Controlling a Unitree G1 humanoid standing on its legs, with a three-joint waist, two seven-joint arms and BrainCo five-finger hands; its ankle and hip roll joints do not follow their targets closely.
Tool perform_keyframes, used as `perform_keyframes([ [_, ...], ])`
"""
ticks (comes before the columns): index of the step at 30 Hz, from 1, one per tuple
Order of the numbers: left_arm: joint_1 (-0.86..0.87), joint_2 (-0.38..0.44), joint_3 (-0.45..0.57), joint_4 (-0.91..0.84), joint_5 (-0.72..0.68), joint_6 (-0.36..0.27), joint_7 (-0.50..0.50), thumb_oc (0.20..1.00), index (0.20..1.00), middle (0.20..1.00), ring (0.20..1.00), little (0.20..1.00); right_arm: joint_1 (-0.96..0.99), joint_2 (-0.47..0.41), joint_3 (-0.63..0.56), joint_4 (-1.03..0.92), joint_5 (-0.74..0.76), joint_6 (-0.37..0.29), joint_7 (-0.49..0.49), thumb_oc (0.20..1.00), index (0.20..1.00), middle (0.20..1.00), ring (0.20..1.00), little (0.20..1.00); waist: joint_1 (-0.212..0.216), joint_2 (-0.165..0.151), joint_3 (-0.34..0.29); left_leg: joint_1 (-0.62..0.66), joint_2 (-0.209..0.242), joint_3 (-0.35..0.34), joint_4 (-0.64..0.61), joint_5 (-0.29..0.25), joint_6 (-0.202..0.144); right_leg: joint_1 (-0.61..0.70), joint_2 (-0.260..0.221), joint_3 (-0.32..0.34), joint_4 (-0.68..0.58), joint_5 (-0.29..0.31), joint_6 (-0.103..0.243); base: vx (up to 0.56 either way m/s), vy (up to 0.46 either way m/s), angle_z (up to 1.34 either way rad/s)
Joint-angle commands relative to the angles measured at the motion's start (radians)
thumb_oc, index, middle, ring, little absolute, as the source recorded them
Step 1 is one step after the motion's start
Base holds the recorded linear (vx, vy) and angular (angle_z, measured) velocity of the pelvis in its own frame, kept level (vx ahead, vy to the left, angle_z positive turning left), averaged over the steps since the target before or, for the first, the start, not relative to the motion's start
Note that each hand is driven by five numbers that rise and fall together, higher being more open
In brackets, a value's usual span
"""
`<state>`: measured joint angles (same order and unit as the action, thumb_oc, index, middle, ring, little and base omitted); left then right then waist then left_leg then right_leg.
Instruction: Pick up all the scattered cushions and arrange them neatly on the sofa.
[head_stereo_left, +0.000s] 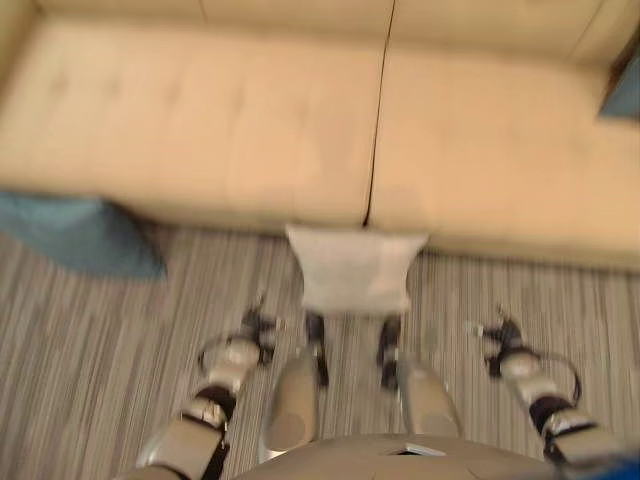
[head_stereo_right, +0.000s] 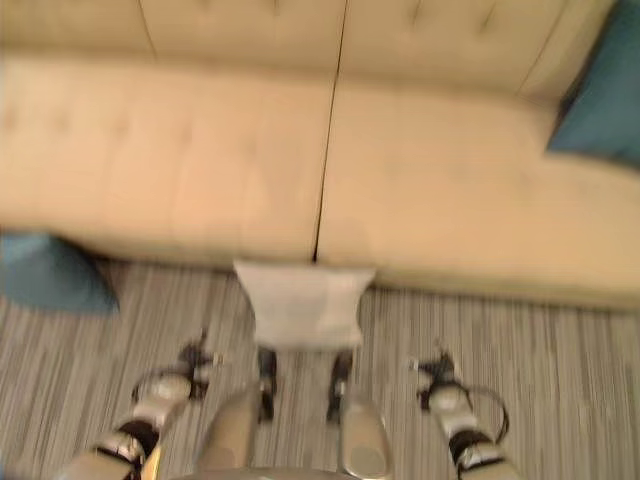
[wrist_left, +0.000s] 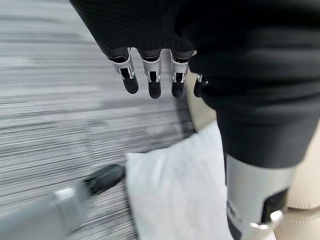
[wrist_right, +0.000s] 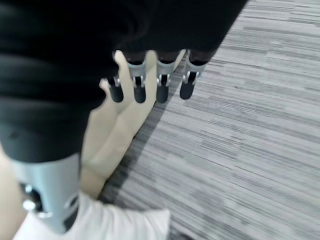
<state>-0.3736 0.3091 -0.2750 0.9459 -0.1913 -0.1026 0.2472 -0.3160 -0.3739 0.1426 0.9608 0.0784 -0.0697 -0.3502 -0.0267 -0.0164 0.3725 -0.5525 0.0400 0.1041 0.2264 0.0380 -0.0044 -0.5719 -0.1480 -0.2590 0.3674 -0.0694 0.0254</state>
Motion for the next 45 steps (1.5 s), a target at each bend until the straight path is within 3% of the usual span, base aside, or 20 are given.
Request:
perform_keyframes([
  [1,0.105,-0.011,0.04,-0.031,-0.087,-0.078,0.105,1.0,1.0,1.0,1.0,1.0,0.094,0.006,0.031,-0.076,0.083,-0.062,-0.1,1.0,1.0,1.0,1.0,1.0,-0.012,-0.004,-0.111,-0.011,-0.011,-0.012,0.073,-0.138,-0.027,0.024,-0.006,0.019,-0.098,0.003,0.071,-0.13,0.0,0.01],
  [5,-0.011,-0.021,0.01,-0.066,-0.132,-0.115,0.197,1.0,1.0,1.0,1.0,1.0,-0.036,0.027,0.024,-0.15,0.137,-0.122,-0.232,1.0,1.0,1.0,1.0,1.0,-0.023,0.025,-0.102,-0.248,0.005,-0.02,0.162,-0.132,-0.028,-0.227,-0.031,0.038,0.019,-0.016,0.06,-0.15,0.012,-0.08],
  [10,-0.157,-0.024,0.002,-0.055,-0.169,-0.133,0.246,1.0,1.0,1.0,1.0,1.0,-0.177,0.036,0.008,-0.192,0.19,-0.176,-0.305,1.0,1.0,1.0,1.0,1.0,-0.033,0.041,-0.109,-0.444,0.006,-0.03,0.205,-0.125,-0.029,-0.432,-0.045,0.066,0.083,-0.019,0.059,-0.07,0.027,0.04],
  [20,-0.345,0.017,0.006,-0.145,-0.25,-0.17,0.289,1.0,1.0,1.0,1.0,1.0,-0.376,-0.005,0.032,-0.261,0.288,-0.244,-0.282,1.0,1.0,1.0,1.0,1.0,-0.04,0.056,-0.085,-0.717,-0.004,-0.041,0.3,-0.136,-0.008,-0.719,-0.054,0.109,0.219,-0.041,0.066,0.0,0.009,0.06],
  [33,-0.453,0.021,-0.043,-0.114,-0.173,-0.112,0.317,1.0,1.0,1.0,1.0,1.0,-0.467,0.004,0.077,-0.251,0.279,-0.235,-0.237,1.0,1.0,1.0,1.0,1.0,-0.033,0.069,-0.109,-0.902,-0.032,-0.045,0.387,-0.154,0.02,-0.922,-0.063,0.161,0.333,-0.07,0.067,0.05,0.001,0.04],
  [41,-0.682,0.054,-0.112,-0.019,-0.243,-0.104,0.281,1.0,1.0,1.0,1.0,1.0,-0.664,-0.011,0.158,-0.161,0.34,-0.218,-0.211,1.0,1.0,1.0,1.0,1.0,-0.037,0.066,-0.114,-0.979,-0.033,-0.058,0.441,-0.151,0.014,-0.984,-0.059,0.18,0.379,-0.063,0.077,0.02,0.004,0.0],
  [45,-0.774,0.043,-0.152,-0.064,-0.353,-0.139,0.229,1.0,1.0,1.0,1.0,1.0,-0.786,0.007,0.234,-0.135,0.396,-0.211,-0.169,1.0,1.0,1.0,1.0,1.0,-0.028,0.072,-0.108,-1.005,-0.034,-0.06,0.472,-0.156,0.01,-0.997,-0.06,0.178,0.4,-0.067,0.078,0.03,-0.016,-0.03],
])
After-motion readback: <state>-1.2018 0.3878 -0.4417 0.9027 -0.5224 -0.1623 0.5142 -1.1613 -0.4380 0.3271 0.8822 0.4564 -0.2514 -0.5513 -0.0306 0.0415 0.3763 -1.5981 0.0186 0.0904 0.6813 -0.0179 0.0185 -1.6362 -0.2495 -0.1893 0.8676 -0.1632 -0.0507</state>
